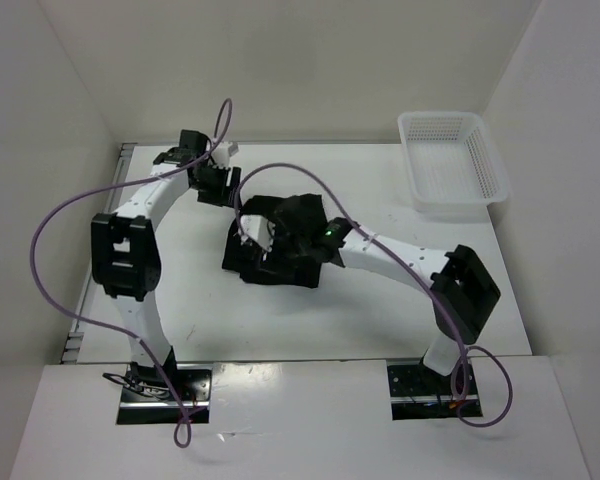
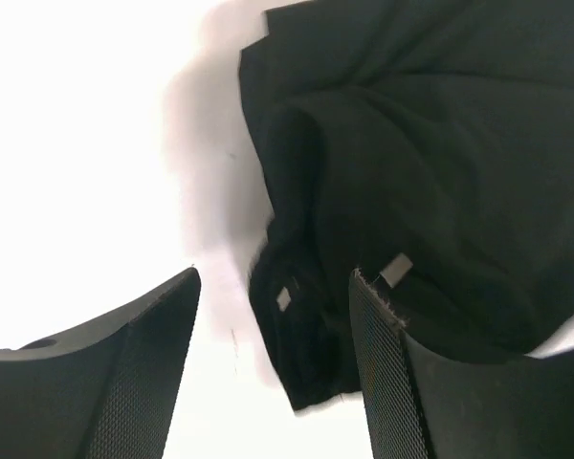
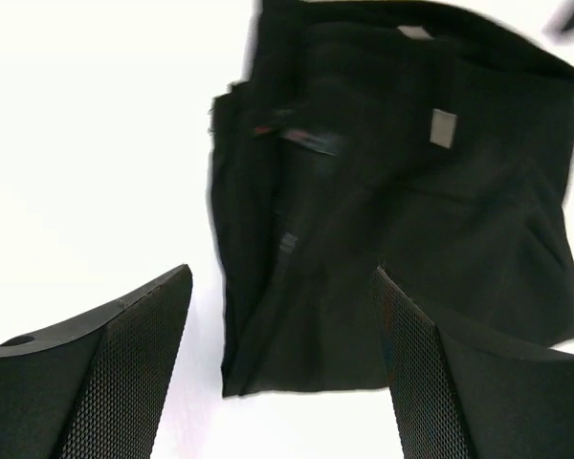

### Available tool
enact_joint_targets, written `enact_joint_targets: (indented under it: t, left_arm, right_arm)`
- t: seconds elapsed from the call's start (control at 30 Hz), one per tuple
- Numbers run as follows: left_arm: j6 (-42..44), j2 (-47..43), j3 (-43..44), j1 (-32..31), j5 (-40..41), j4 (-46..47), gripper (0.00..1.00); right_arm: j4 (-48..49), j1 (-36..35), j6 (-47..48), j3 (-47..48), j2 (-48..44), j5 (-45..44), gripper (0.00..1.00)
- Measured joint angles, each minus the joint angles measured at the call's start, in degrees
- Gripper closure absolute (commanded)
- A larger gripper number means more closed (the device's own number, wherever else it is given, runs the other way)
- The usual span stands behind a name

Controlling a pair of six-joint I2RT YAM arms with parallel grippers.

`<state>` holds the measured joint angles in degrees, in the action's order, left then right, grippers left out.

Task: Fold and stack the shorts
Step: Fold the shorts

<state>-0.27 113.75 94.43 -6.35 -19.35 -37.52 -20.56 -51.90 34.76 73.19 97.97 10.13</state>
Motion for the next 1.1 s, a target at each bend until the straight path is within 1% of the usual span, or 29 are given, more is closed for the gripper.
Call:
enact_joint_targets:
  t: [0.07,0.1,0.13,0.23,0.3,0.47,0.67,0.77,0.8,0.9,0.93,1.0,1.03,1.1]
  left_arm:
    - [0.02,-5.4,-2.34,0.11,0.02,0.2,0.29]
    - [0.02,-8.02,-3.39,0.09,-0.11,-0.04,0.31]
    - [0.0,-10.14,-4.17,0.0,-0.33,-0.39,0.34]
    - [0.04,-13.92,-7.52,-0.96,-0.79,-1.18,0.35]
    - [0.07,-13.46,-10.34,-1.73,-1.66,-1.86,0.34]
    - [0.02,-6.38,-15.02,-2.6,-3.74,-4.5,0.3]
    - [0.02,-3.13,-15.15,-2.78,-5.92,-4.39,0.3]
    - [0.0,-2.45,-14.53,-3.56,-6.6,-4.37,0.36]
    - [0.0,-2.34,-14.53,-3.89,-6.84,-4.33,0.43]
    - [-0.11,-2.1,-14.53,-4.39,-7.58,-4.52,0.54]
    - [-0.07,-2.03,-14.53,-4.52,-7.74,-4.57,0.61]
    - [-0.09,-1.86,-14.53,-4.59,-8.02,-4.74,0.69]
    - [0.04,-1.62,-14.53,-4.59,-8.11,-4.85,0.76]
    - [-0.02,-1.07,-14.53,-4.59,-8.35,-5.09,0.83]
  right_arm:
    - [0.13,3.21,-4.04,0.33,-2.14,1.6,0.21]
    - [0.42,5.38,-5.97,0.37,-2.89,2.45,0.21]
    - [0.46,7.85,-8.2,0.39,-3.41,3.15,0.24]
    - [1.62,15.21,-14.69,-0.52,-3.58,4.28,0.26]
    - [2.67,18.73,-18.27,-2.51,-3.58,4.22,0.28]
    - [6.67,22.27,-27.02,-4.04,-0.2,3.93,0.34]
    - [12.07,28.44,-32.76,3.41,9.94,2.19,0.34]
    - [14.21,30.08,-35.08,6.05,13.88,1.66,0.34]
    - [14.58,30.29,-35.56,6.8,15.12,1.7,0.34]
    - [15.19,30.4,-37.51,8.57,18.58,1.97,0.34]
    - [15.32,30.4,-38.29,9.16,19.8,2.27,0.34]
    - [15.37,30.4,-39.8,10.6,22.08,2.8,0.36]
    - [15.41,30.4,-40.37,11.47,23.32,3.02,0.38]
    - [15.47,30.4,-41.92,13.25,25.42,3.72,0.45]
